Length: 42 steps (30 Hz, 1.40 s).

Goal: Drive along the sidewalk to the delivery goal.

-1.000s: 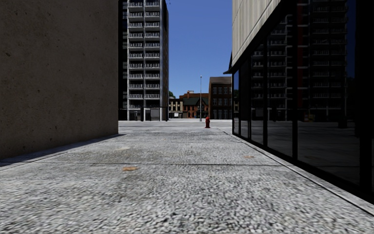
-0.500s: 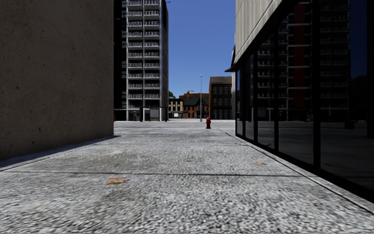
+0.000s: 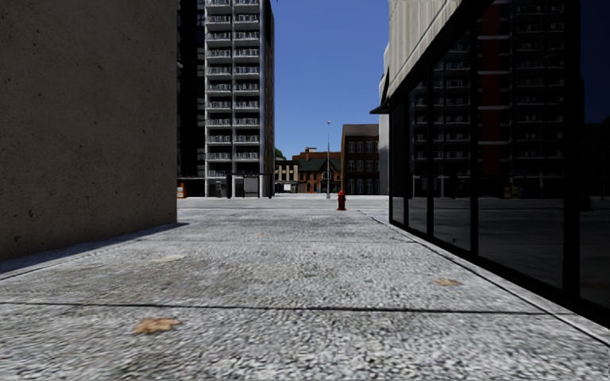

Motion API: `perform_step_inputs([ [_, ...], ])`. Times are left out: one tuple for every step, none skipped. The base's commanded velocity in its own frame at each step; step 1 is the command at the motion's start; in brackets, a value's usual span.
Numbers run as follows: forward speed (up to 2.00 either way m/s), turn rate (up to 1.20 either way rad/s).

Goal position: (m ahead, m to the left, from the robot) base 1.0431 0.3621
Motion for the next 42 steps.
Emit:
perform_step_inputs([
  [1.06, 0.0],
  [1.06, 0.0],
  [1.06, 0.0],
  [1.06, 0.0],
  [1.06, 0.0],
  [1.06, 0.0],
  [1.06, 0.0],
  [1.06, 0.0],
  [1.06, 0.04],
  [1.06, 0.04],
  [1.06, 0.12],
  [1.06, 0.19],
  [1.06, 0.19],
  [1.01, 0.35],
  [0.95, 0.41],
  [0.86, 0.43],
  [0.86, 0.43],
  [0.77, 0.44],
  [0.66, 0.44],
  [0.56, 0.43],
  [0.56, 0.43],
  [0.52, 0.35],
  [0.51, 0.25],
  [0.0, 0.18],
  [0.0, 0.18],
  [0.0, 0.0],
  [0.0, 0.0],
  [0.0, 0.0],
  [0.0, 0.0],
  [0.0, 0.0],
  [0.0, 0.0],
  [0.0, 0.0],
  [0.0, 0.0],
  [0.0, 0.0],
  [0.0, 0.0],
  [0.0, 0.0],
  [0.0, 0.0],
  [0.0, 0.0],
  [0.0, 0.0],
  [0.0, 0.0],
  [0.0, 0.0],
  [0.0, 0.0],
])
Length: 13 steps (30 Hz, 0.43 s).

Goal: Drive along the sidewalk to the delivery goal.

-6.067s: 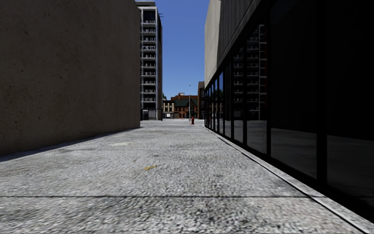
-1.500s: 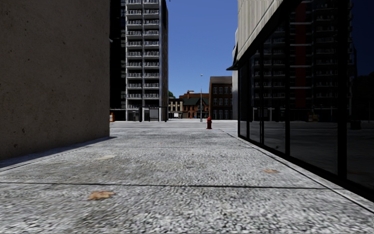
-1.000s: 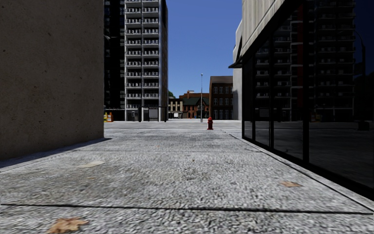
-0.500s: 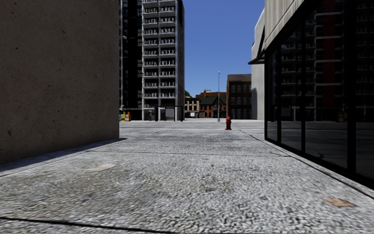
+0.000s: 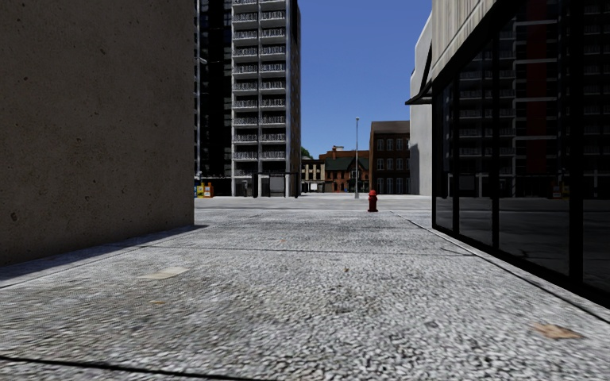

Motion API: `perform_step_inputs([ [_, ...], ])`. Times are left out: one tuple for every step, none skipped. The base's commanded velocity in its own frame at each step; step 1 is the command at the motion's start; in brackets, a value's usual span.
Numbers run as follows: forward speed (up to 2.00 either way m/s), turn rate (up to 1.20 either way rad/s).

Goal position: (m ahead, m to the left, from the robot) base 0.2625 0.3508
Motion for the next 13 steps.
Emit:
perform_step_inputs([
  [0.0, 0.0],
  [0.0, 0.0],
  [0.0, 0.0],
  [0.0, 0.0],
  [0.0, 0.0],
  [0.0, 0.0],
  [0.0, 0.0],
  [0.0, 0.0],
  [0.0, 0.0],
  [0.0, 0.0],
  [0.0, 0.0],
  [0.0, 0.0],
  [0.0, 0.0],
])
